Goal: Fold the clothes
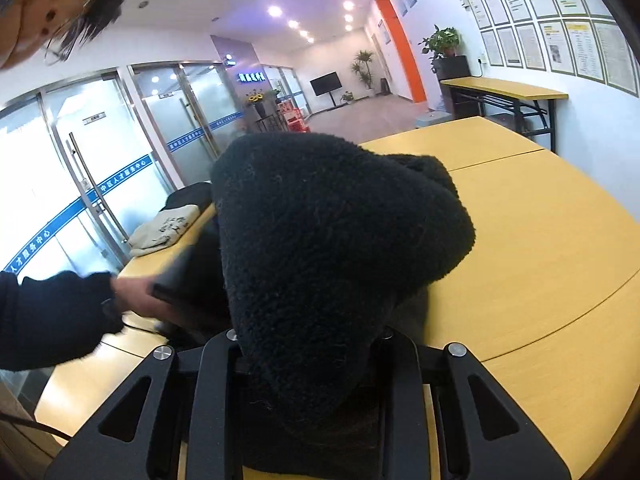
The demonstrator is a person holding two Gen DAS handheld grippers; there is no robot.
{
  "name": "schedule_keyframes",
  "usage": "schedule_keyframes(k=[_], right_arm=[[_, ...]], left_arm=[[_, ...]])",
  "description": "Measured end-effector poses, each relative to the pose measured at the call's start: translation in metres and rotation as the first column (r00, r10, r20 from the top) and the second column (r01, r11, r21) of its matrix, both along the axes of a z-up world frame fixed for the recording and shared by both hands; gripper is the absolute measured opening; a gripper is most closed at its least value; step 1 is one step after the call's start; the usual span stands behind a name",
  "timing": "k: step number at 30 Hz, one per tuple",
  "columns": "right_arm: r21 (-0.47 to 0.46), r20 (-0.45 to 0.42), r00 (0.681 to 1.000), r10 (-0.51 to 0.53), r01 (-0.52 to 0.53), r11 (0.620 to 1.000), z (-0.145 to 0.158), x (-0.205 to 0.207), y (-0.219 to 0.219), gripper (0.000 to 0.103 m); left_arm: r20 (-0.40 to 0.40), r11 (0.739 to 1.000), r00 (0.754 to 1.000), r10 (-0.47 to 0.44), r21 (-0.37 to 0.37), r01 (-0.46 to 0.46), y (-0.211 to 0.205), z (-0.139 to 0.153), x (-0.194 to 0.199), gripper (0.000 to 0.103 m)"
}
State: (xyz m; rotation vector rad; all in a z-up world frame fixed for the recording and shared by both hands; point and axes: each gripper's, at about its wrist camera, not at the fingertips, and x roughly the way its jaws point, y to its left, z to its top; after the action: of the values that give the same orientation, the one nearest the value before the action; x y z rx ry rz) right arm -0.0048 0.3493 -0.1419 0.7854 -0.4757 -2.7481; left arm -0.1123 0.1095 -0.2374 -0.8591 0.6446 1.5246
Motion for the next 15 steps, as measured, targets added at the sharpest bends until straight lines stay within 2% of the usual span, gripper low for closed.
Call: schedule_keyframes(k=[4, 6, 8, 10, 11, 14, 15], right_arm=[[-0.049, -0.018, 0.999, 0.043, -0.044, 0.998, 0.003, -0.01, -0.006, 0.025], [-0.092, -0.048, 0.997, 0.067, -0.072, 0.993, 0.022, -0.016, -0.014, 0.025], [-0.092, -0.121, 0.986, 0.118, -0.13, 0.987, 0.046, -0.018, -0.036, 0.025], [-0.023, -0.155, 0.976, 0.151, -0.156, 0.988, 0.057, -0.018, -0.05, 0.025], [0.007, -0.144, 0.977, 0.155, -0.155, 0.988, 0.056, -0.02, -0.053, 0.025], [0.051, -0.068, 0.99, 0.126, -0.123, 0.991, 0.041, -0.026, -0.045, 0.025], [0.08, -0.061, 0.986, 0.154, -0.149, 0.986, 0.037, -0.025, -0.049, 0.025]], left_arm=[[-0.021, 1.0, 1.0, 0.004, -0.027, -0.005, 0.003, -0.011, 0.012, 0.103], [0.024, 0.999, 0.999, 0.034, 0.0, -0.034, 0.01, -0.011, 0.02, 0.103], [0.074, 0.997, 0.995, 0.061, 0.037, -0.064, 0.018, -0.009, 0.031, 0.103], [0.105, 0.994, 0.991, 0.083, 0.066, -0.09, 0.013, -0.007, 0.034, 0.102], [0.112, 0.992, 0.989, 0.098, 0.073, -0.106, 0.008, -0.007, 0.034, 0.097], [0.162, 0.971, 0.974, 0.158, 0.151, -0.183, -0.036, 0.003, 0.026, 0.096], [0.169, 0.966, 0.97, 0.177, 0.159, -0.204, -0.055, 0.007, 0.024, 0.096]])
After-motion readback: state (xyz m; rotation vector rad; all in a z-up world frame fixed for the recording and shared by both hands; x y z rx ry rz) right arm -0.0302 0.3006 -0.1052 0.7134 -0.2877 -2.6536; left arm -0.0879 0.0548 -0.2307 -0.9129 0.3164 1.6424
